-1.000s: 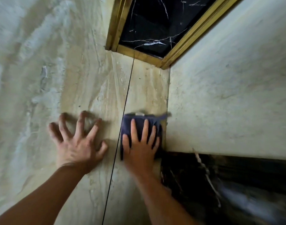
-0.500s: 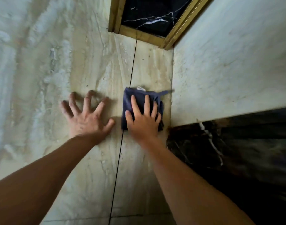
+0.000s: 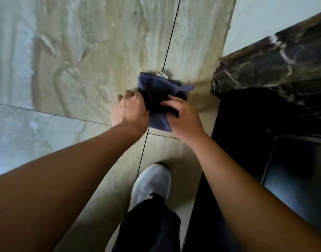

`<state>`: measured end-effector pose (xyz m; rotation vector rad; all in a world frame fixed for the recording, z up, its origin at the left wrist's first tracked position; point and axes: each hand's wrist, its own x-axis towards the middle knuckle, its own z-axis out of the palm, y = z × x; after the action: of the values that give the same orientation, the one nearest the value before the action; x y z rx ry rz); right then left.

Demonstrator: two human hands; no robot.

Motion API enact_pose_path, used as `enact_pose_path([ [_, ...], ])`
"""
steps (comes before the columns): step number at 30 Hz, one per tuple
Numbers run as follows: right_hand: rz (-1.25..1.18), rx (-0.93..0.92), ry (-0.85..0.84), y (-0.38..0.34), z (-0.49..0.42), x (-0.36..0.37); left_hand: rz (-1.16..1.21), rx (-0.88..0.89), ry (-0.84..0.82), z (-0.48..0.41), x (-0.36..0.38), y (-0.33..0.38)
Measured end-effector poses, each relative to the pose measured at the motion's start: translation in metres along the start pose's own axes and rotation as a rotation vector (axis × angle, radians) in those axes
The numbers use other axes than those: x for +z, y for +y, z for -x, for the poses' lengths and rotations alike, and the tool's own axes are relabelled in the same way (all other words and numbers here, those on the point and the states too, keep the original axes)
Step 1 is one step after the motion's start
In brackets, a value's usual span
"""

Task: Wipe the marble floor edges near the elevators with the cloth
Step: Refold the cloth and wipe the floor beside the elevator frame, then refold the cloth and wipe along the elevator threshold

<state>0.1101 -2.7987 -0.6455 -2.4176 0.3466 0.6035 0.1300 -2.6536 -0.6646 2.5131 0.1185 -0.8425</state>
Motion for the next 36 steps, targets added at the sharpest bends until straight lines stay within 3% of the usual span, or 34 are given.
enact_pose_path([
  [3, -0.086, 0.22, 0.218, -0.006, 0.023, 0.022, 0.138, -0.123, -0.108, 0.025, 0.004, -0.009],
  [5, -0.253, 0.574, 0.299, -0.008, 0.044, 0.038, 0.341, -0.282, -0.198, 0.048, 0.0, -0.017],
  [7, -0.694, 0.924, 0.196, -0.021, 0.067, 0.044, 0.633, -0.464, -0.299, 0.075, -0.016, -0.027],
  [9, -0.898, 1.029, 0.057, -0.038, 0.094, 0.038, 0.794, -0.628, -0.345, 0.101, -0.038, -0.04],
  [13, -0.857, 0.843, -0.012, -0.09, 0.139, -0.02, 0.925, -0.769, -0.323, 0.15, -0.116, -0.048],
  [16, -0.851, 0.772, -0.037, -0.14, 0.157, -0.077, 0.9, -0.653, -0.337, 0.183, -0.187, -0.046],
  [19, -0.79, 0.639, -0.063, -0.213, 0.166, -0.147, 0.914, -0.538, -0.234, 0.214, -0.274, -0.03],
  [24, -0.725, 0.375, -0.074, -0.387, 0.211, -0.273, 1.0, -0.414, -0.098, 0.297, -0.472, 0.025],
  [28, -0.74, 0.194, -0.014, -0.522, 0.276, -0.363, 1.019, -0.306, -0.085, 0.375, -0.635, 0.058],
  [32, -0.716, 0.028, 0.042, -0.616, 0.31, -0.419, 1.123, -0.23, -0.012, 0.407, -0.746, 0.08],
  [36, -0.761, -0.043, 0.042, -0.663, 0.286, -0.461, 1.286, -0.207, 0.06, 0.392, -0.805, 0.099],
])
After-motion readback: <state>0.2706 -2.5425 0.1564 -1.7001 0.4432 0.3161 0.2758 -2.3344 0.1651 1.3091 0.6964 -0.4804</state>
